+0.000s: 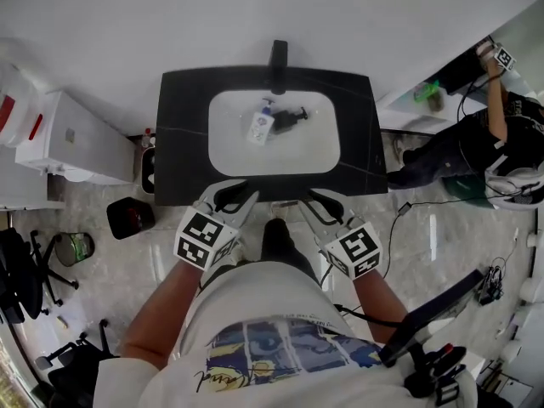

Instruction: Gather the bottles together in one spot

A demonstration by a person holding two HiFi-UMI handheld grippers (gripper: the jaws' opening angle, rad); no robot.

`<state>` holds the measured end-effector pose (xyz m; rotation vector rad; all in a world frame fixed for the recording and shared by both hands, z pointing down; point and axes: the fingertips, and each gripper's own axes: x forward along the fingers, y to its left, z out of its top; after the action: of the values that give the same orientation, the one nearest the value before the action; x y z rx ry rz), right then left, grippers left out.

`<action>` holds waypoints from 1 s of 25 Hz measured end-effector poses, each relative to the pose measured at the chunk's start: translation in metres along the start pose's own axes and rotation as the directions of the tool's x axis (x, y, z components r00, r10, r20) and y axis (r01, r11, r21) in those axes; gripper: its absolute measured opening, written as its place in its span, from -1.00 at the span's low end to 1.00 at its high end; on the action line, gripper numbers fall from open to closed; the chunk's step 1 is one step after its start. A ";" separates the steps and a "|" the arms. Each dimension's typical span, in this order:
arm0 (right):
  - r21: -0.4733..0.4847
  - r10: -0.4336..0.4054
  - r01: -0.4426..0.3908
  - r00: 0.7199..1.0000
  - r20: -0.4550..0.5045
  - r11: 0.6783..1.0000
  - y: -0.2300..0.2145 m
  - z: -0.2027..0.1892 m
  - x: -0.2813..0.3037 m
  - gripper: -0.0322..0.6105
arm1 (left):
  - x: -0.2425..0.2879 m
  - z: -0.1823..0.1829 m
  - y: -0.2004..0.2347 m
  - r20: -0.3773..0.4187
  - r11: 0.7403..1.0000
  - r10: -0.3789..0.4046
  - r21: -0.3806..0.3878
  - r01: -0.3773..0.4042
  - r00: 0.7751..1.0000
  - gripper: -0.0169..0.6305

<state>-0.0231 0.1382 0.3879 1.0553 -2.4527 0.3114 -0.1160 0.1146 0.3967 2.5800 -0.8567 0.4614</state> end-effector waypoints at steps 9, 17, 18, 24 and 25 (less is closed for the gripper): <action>0.038 0.029 -0.029 1.000 0.004 0.999 -0.100 0.009 0.029 -0.61 | 0.103 0.007 0.070 -0.121 0.993 0.100 -0.044 -0.105 0.988 -0.64; 0.076 0.028 -0.027 1.000 -0.003 0.997 -0.164 0.002 0.036 -0.61 | 0.182 -0.007 0.126 -0.218 0.976 0.195 -0.049 -0.211 0.956 -0.58; 0.084 0.032 -0.031 0.999 -0.008 0.996 -0.169 -0.002 0.036 -0.61 | 0.189 -0.010 0.133 -0.232 0.973 0.210 -0.047 -0.227 0.950 -0.53; 0.111 0.027 -0.023 0.999 -0.033 0.994 -0.209 -0.022 0.030 -0.61 | 0.234 -0.028 0.171 -0.287 0.952 0.280 -0.042 -0.304 0.916 -0.49; 0.117 0.024 -0.020 0.999 -0.037 0.993 -0.215 -0.025 0.030 -0.61 | 0.240 -0.032 0.177 -0.295 0.948 0.291 -0.042 -0.317 0.910 -0.48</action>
<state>0.1239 -0.0177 0.4302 1.0604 -2.4382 0.4834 -0.0496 -0.1213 0.5696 2.2292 -1.1471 0.8428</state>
